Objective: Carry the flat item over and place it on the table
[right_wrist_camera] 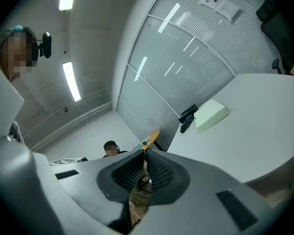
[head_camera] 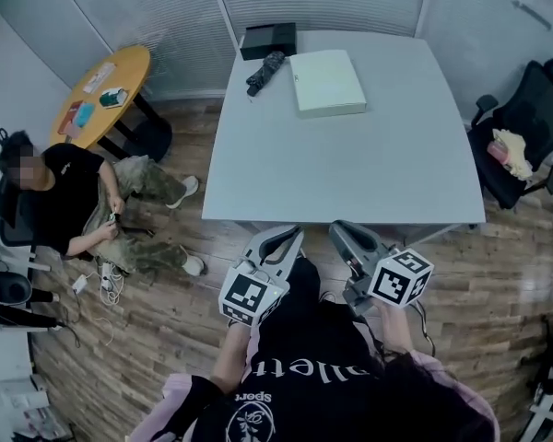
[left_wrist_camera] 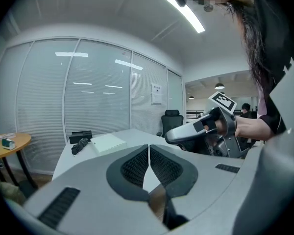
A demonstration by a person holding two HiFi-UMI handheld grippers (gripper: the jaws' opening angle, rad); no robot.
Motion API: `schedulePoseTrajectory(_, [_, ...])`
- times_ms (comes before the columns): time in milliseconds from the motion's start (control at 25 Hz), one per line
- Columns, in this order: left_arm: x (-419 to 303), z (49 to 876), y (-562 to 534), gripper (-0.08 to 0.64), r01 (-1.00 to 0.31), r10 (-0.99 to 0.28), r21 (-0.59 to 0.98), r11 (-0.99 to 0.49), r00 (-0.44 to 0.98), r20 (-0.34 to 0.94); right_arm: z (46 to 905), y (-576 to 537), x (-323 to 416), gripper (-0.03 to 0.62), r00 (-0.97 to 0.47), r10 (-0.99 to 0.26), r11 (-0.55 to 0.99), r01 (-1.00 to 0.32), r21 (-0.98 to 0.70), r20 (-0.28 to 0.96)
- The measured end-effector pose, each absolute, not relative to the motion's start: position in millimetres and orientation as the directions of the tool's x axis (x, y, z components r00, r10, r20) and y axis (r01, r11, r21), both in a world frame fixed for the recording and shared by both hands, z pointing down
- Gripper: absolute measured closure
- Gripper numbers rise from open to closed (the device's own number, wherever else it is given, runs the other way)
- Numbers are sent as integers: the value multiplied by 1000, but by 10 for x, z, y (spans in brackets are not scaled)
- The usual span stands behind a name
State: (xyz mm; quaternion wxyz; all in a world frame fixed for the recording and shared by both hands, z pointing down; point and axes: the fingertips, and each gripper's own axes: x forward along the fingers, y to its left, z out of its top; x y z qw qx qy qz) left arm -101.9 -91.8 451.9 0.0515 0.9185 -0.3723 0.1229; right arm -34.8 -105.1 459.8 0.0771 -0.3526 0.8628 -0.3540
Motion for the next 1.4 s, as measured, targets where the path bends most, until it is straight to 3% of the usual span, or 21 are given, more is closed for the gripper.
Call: schedulePoseTrajectory(1400, [-1842, 4464, 464, 532, -473, -454, 33, -880, 860, 232, 4516, 421, -1328, 565, -544, -822, 362, -728, -582, 168])
